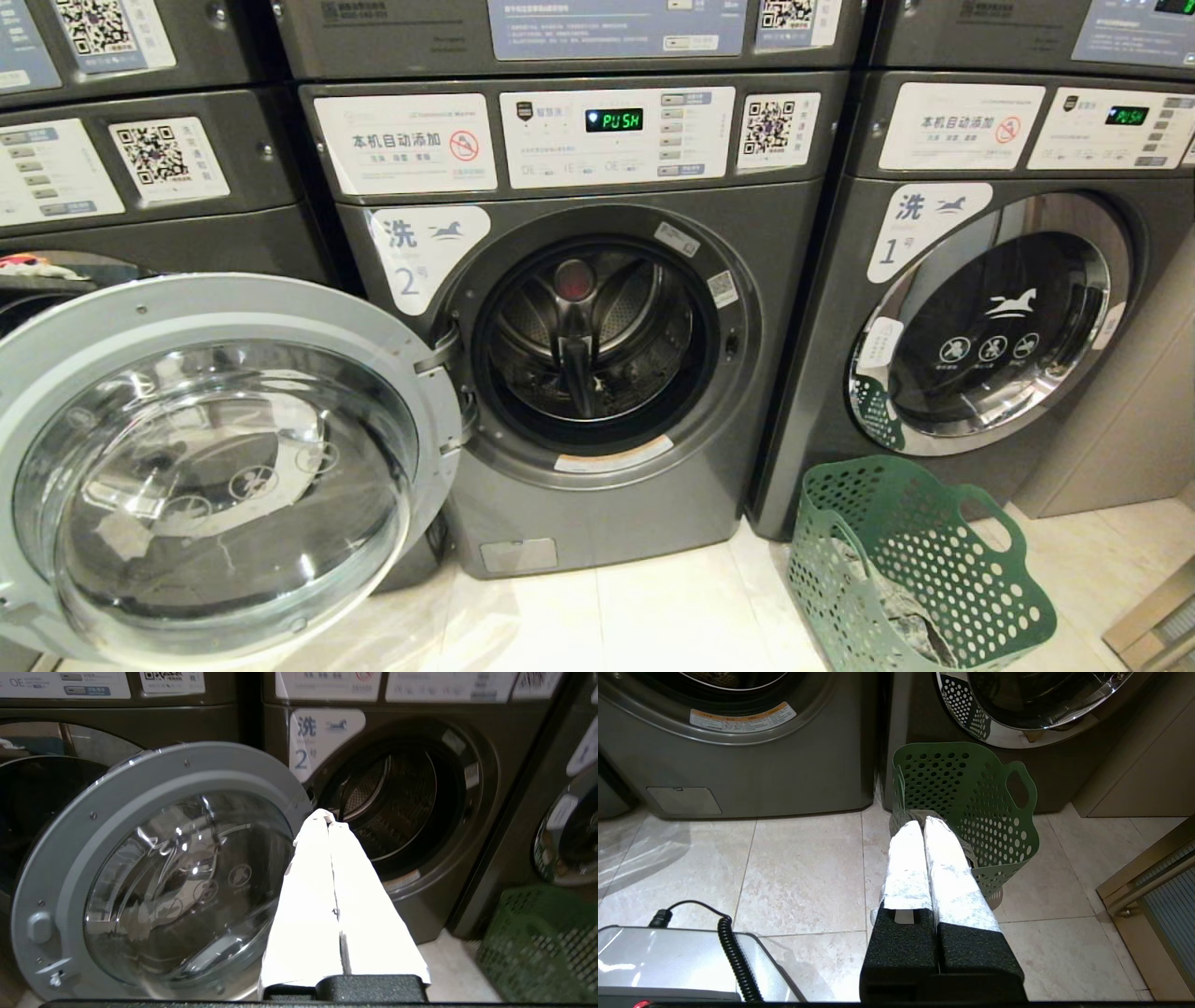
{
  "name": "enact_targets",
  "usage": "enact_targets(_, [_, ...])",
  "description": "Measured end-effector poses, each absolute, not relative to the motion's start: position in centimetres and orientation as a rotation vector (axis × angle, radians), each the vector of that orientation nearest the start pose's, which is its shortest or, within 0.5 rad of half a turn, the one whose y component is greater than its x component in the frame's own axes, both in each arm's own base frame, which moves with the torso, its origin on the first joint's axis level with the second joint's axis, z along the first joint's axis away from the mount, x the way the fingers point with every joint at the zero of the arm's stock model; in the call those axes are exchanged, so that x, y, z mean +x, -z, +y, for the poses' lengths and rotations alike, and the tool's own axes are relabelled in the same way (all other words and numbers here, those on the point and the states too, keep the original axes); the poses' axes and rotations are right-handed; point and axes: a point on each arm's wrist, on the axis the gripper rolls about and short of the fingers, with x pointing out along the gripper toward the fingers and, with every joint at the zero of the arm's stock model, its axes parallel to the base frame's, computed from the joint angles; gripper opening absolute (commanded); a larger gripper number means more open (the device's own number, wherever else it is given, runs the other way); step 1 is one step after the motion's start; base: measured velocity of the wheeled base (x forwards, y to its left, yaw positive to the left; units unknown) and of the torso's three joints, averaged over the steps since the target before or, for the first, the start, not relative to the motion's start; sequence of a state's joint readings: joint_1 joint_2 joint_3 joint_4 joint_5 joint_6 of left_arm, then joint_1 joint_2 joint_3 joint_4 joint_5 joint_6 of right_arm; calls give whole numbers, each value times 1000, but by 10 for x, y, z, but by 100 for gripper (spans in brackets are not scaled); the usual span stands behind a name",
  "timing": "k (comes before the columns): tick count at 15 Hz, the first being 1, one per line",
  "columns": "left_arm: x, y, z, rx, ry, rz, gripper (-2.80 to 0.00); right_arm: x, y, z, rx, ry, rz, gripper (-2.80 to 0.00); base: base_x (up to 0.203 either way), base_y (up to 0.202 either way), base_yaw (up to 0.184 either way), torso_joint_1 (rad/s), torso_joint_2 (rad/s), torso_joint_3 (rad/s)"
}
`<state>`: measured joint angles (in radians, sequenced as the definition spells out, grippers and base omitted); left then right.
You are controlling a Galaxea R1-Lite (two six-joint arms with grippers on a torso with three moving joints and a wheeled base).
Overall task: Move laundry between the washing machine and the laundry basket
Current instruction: Close the washing machine door with the left hand
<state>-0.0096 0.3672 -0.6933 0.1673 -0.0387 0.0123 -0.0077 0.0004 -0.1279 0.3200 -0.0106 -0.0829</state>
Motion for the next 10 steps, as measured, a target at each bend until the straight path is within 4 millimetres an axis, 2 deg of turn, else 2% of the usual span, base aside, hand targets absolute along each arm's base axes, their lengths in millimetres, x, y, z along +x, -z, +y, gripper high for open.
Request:
enact_targets(1, [-21,-281,0,-28,34,-143,-280,-36,-78,0,-83,10,193,-280,0,0,0,0,0,0])
enact_targets(3, [32,-336,0,-117,11,-94,-280,-36,-78,0,-82,11,193,-280,0,0,0,0,0,0])
enact_targets(5, [95,-368,2,-177,9,-31,-280,-36,-78,0,-68,13,193,-280,0,0,0,0,0,0])
enact_targets(6, [129,-376,7,-194,0,6,-280,-36,-78,0,-57,18,193,-280,0,0,0,0,0,0])
enact_targets(8, [180,-374,29,-212,-39,91,-280,-36,-78,0,-29,30,193,-280,0,0,0,0,0,0])
enact_targets(10, [210,-362,57,-207,-53,174,-280,-36,-78,-1,-11,36,192,-280,0,0,0,0,0,0])
